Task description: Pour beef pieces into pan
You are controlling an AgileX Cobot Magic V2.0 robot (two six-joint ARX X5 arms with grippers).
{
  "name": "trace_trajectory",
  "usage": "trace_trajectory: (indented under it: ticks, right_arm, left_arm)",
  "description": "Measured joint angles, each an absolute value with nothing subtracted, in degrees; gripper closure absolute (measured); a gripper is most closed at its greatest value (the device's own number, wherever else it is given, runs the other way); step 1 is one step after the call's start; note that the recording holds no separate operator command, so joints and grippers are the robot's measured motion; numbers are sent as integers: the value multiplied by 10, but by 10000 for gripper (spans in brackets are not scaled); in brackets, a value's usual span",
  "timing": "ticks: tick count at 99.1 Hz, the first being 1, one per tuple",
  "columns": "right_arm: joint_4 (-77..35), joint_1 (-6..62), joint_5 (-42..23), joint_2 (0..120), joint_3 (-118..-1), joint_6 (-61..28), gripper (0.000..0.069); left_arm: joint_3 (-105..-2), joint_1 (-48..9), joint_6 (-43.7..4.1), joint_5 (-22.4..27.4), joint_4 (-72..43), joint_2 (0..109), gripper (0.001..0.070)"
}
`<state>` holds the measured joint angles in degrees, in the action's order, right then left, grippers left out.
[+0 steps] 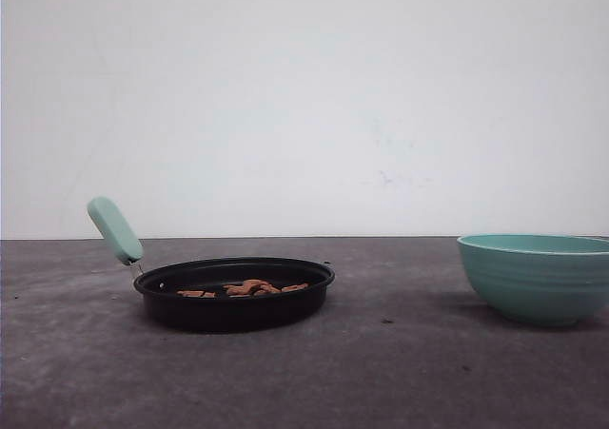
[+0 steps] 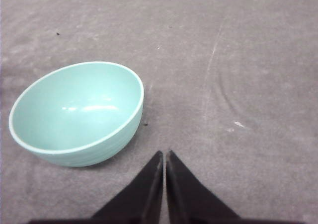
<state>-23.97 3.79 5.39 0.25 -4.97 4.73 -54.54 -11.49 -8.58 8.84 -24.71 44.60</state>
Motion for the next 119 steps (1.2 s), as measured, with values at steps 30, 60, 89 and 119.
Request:
trace_trajectory:
  ticks: [30,60,89,119]
  right_arm:
    - [-232,38,57,3,-50,28,684]
    - [-230,38,58,3,-50,28,684]
    - [-230,38,58,3,-50,28,684]
    - [-230,38,58,3,-50,28,684]
  left_arm:
    - [-545,-115,-86,88,-247,446,689]
    - [-545,-115,-86,88,-247,446,689]
    - [-545,-115,-86,88,-247,446,689]
    - [-545,-113,-83,61,-246,446,689]
